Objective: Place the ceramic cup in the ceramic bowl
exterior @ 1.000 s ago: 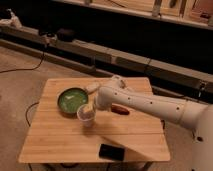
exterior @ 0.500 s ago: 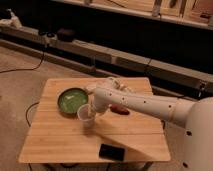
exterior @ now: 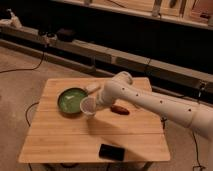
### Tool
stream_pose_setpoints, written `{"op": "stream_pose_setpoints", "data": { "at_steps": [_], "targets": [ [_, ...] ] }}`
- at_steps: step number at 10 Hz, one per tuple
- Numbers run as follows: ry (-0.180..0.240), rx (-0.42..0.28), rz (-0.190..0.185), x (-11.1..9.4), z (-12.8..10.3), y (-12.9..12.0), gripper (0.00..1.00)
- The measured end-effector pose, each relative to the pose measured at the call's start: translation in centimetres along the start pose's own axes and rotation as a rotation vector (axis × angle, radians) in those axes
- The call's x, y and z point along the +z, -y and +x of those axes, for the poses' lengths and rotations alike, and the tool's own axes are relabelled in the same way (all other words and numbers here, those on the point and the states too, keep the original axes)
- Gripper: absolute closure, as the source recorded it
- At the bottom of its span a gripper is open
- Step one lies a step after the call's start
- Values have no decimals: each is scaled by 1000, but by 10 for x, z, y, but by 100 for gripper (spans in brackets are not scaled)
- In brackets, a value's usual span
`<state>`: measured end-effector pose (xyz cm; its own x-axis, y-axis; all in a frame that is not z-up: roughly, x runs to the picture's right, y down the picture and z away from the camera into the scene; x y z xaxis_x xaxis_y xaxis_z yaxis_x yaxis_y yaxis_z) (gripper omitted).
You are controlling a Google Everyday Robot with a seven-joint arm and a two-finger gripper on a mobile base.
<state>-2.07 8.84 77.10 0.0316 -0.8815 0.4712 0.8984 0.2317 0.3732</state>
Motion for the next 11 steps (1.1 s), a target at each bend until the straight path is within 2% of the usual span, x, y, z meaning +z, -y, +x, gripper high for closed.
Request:
{"op": "stream_pose_setpoints", "data": {
  "at_steps": [1,2,5,7,9,11],
  "targets": [
    [-36,29,36,-30,4,-2,100],
    [-52,45,73,-56,6,1,100],
    [-45,54,140,-86,9,16,100],
    [-43,55,146,-83,23,33,100],
    [-56,73,136,-71,49,46,100],
    [-44,81,133,-53,69,61,100]
  ]
}}
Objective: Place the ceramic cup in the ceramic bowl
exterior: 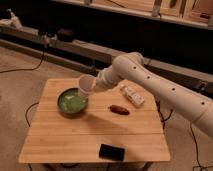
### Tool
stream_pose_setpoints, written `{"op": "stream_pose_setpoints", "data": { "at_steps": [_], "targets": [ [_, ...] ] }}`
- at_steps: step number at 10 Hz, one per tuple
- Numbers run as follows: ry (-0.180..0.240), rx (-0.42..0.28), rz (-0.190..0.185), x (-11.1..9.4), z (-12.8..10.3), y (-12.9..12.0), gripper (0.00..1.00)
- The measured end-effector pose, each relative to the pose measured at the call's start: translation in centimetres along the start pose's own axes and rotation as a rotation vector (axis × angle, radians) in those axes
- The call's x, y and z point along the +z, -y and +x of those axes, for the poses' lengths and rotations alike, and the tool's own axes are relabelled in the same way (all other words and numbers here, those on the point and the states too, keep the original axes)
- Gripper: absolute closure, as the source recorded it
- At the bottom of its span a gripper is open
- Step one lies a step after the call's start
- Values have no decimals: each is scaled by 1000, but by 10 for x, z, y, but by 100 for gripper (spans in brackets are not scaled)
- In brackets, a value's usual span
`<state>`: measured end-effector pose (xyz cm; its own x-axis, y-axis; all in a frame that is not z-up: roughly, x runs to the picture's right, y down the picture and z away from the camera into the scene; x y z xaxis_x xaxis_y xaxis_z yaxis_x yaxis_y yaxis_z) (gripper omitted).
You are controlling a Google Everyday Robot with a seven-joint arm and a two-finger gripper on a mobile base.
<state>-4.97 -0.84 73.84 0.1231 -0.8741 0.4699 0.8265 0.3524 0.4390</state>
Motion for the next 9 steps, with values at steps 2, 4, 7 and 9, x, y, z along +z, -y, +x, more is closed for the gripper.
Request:
{"op": "stream_pose_setpoints", "data": {
  "at_steps": [2,4,7,9],
  "targets": [
    [36,14,-6,29,8,7,100],
    [60,8,-36,59,13,9,100],
    [75,-28,-90,95,18,7,90],
    [92,-60,-111,110,15,6,70]
  ]
}}
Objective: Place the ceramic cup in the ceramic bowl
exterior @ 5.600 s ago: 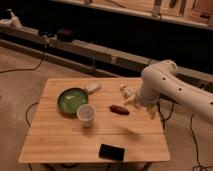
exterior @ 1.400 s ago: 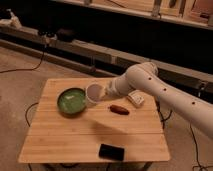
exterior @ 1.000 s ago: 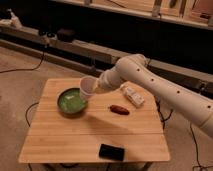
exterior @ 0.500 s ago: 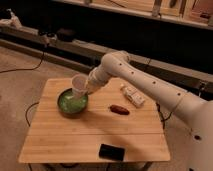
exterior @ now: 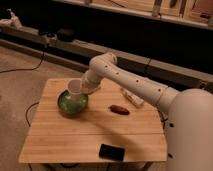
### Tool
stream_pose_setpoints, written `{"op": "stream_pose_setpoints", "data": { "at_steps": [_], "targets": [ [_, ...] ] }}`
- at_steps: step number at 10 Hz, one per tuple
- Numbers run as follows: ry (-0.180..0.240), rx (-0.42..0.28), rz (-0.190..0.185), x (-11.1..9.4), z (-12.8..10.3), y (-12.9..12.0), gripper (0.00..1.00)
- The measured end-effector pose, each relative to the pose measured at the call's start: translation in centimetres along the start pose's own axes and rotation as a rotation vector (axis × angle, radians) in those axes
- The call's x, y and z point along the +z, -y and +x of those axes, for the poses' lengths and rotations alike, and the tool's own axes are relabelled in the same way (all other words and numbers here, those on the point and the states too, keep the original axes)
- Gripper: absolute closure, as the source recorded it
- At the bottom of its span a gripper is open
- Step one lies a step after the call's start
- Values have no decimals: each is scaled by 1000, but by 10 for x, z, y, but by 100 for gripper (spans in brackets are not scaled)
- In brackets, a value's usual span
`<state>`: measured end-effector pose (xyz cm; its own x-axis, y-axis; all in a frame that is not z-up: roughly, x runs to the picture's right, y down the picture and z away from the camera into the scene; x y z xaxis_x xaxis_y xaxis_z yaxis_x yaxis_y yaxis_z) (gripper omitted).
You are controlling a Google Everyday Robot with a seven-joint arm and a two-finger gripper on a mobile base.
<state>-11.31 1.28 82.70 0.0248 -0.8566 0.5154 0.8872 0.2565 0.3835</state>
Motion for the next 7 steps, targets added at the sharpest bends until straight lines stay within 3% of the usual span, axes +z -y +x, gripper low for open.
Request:
{"op": "stream_pose_setpoints", "data": {
  "at_steps": [2,5,7],
  "targets": [
    [18,-41,-15,13,-5,0,50],
    [38,-85,-69,36,-7,-7,23],
    [43,-83,-85,48,-2,-6,20]
  ]
}}
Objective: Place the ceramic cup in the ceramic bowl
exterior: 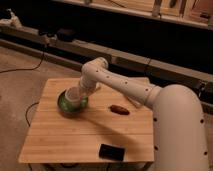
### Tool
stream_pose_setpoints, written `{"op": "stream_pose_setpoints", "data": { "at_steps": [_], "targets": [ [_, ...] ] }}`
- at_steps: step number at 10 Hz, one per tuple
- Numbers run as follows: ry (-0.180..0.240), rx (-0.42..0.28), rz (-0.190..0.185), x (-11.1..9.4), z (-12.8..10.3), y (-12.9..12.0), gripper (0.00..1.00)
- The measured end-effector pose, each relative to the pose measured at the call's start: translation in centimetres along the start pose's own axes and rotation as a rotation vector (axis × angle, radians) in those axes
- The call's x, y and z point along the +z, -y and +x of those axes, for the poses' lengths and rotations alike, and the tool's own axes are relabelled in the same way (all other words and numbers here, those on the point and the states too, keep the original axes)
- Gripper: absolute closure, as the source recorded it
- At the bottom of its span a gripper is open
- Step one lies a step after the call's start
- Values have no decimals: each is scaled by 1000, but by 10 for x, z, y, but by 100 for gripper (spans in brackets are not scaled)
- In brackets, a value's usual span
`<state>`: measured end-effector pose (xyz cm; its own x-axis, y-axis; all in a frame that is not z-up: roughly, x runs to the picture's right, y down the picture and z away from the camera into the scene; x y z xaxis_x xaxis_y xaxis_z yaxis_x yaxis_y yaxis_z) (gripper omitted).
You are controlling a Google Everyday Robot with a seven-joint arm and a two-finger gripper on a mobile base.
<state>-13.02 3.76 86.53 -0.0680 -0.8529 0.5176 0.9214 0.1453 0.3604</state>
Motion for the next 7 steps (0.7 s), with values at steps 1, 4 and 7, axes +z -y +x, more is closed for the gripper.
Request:
{"op": "stream_pose_setpoints", "data": {
  "at_steps": [1,4,7],
  "targets": [
    [2,9,3,3,3,1,20],
    [-11,5,37,-4,12,9,20],
    [-68,-32,-18,-43,20,-4,20]
  ]
}}
